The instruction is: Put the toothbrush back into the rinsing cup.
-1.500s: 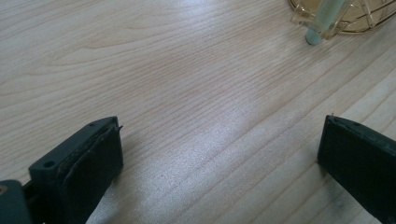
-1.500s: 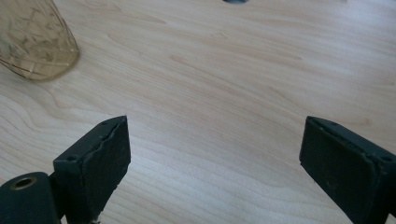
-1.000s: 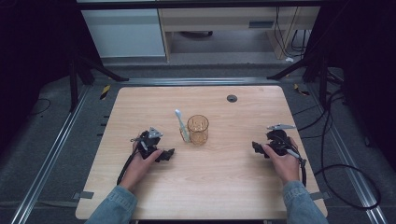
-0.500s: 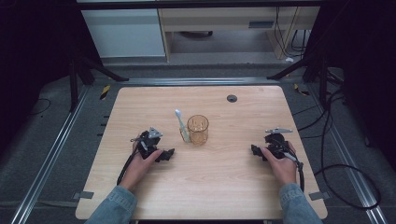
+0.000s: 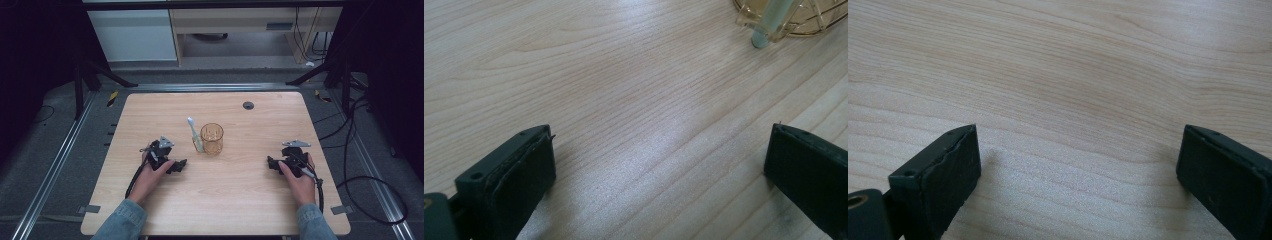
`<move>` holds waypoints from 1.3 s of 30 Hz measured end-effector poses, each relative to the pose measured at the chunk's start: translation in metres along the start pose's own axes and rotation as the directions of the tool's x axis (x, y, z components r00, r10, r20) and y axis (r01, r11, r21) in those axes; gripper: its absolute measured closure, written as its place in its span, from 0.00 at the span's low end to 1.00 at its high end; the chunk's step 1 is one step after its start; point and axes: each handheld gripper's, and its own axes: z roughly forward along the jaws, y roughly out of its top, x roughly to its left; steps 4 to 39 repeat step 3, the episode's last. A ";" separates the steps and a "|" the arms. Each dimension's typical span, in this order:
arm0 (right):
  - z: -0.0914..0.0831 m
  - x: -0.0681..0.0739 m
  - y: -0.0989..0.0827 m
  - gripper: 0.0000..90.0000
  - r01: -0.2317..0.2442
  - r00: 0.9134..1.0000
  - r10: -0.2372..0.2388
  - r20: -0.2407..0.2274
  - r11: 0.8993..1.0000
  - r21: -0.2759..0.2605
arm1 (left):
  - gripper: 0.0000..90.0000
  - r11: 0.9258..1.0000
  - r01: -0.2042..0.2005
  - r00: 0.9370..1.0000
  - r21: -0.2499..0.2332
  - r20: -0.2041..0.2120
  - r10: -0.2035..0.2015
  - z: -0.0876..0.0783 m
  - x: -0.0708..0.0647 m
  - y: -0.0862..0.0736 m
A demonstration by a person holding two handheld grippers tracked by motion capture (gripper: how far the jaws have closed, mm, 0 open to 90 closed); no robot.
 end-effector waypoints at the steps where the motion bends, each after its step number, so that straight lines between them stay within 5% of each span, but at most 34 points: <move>1: 0.000 0.000 0.000 0.05 -0.002 1.000 0.002 -0.001 1.000 0.000 | 0.00 1.000 0.000 1.000 0.000 0.000 0.000 0.000 0.000 0.000; 39: -0.002 0.001 -0.002 0.05 -0.009 1.000 0.009 0.008 1.000 0.000 | 0.00 1.000 -0.001 1.000 0.000 0.000 0.001 0.000 0.000 0.000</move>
